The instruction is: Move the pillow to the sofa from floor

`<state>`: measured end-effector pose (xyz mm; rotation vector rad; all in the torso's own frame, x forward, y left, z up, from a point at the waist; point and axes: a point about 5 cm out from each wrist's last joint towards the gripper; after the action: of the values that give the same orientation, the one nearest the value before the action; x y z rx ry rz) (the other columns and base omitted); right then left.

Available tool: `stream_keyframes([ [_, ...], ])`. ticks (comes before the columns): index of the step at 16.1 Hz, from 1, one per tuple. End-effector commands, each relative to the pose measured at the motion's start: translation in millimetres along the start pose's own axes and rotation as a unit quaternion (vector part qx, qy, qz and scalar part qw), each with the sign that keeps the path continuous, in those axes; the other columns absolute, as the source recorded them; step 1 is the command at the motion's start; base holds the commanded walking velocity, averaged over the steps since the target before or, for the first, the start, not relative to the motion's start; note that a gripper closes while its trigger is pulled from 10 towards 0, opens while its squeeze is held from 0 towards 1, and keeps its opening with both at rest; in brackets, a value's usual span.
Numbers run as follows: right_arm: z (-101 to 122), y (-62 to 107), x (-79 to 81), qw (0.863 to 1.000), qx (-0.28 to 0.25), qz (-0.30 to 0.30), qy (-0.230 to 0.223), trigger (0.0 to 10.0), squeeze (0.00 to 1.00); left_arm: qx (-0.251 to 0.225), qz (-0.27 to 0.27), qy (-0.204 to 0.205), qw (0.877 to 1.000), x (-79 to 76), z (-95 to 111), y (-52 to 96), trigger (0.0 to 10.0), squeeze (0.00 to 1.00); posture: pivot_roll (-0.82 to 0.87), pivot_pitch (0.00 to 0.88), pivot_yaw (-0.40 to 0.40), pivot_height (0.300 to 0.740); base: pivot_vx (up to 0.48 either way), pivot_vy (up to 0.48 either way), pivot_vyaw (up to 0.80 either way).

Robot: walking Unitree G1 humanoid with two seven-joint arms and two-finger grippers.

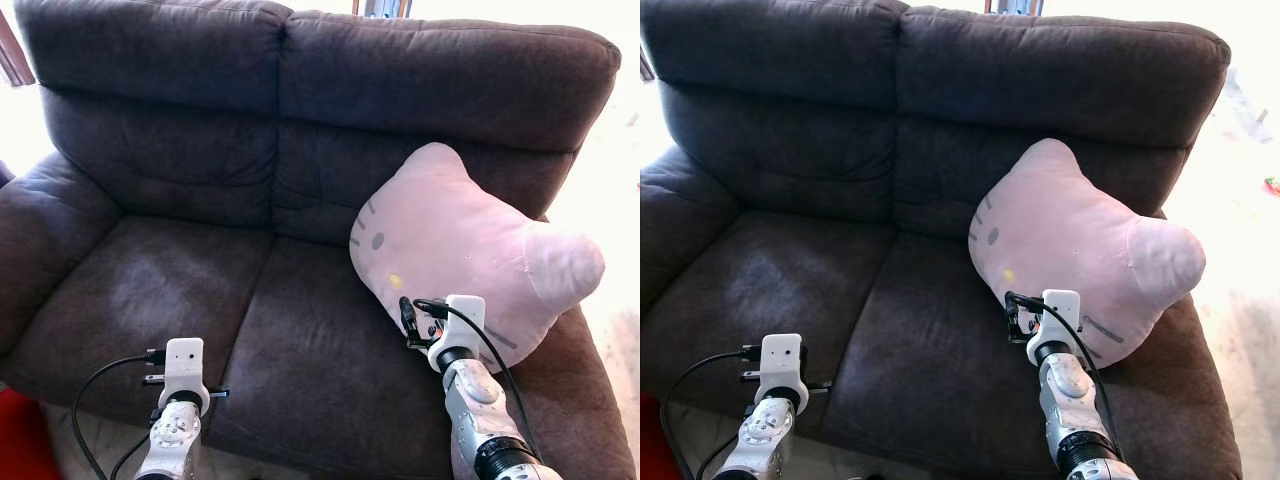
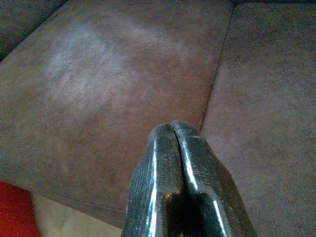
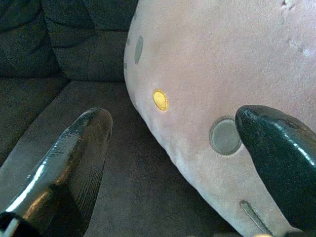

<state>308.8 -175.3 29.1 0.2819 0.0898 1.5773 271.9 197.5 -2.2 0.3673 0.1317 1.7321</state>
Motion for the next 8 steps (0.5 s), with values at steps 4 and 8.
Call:
stream_keyframes([
  [4,-1.3,0.1,-2.4,1.000,0.005,-0.004,0.003,10.0,0.00,0.012,-0.002,-0.015,1.000,-0.7,-5.4,2.3,10.0,0.00,0.07,0.117,-0.028,0.740,0.000,0.000,0.00],
  [8,-0.9,0.1,-2.9,1.000,0.002,-0.004,0.000,10.0,0.00,0.016,0.000,-0.013,1.000,-0.8,-6.8,3.0,10.0,0.00,0.07,0.109,-0.029,0.740,0.000,0.000,0.00],
])
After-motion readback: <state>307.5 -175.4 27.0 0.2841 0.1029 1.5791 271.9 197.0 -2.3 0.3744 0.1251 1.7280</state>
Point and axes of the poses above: a point about 5 cm out from each wrist's last joint towards the gripper, its own y axis pointing back from the gripper into the wrist, its own z axis along the axis of the wrist's last joint, x = y × z, and after that the axes turned 2 degrees about -y, right-handed
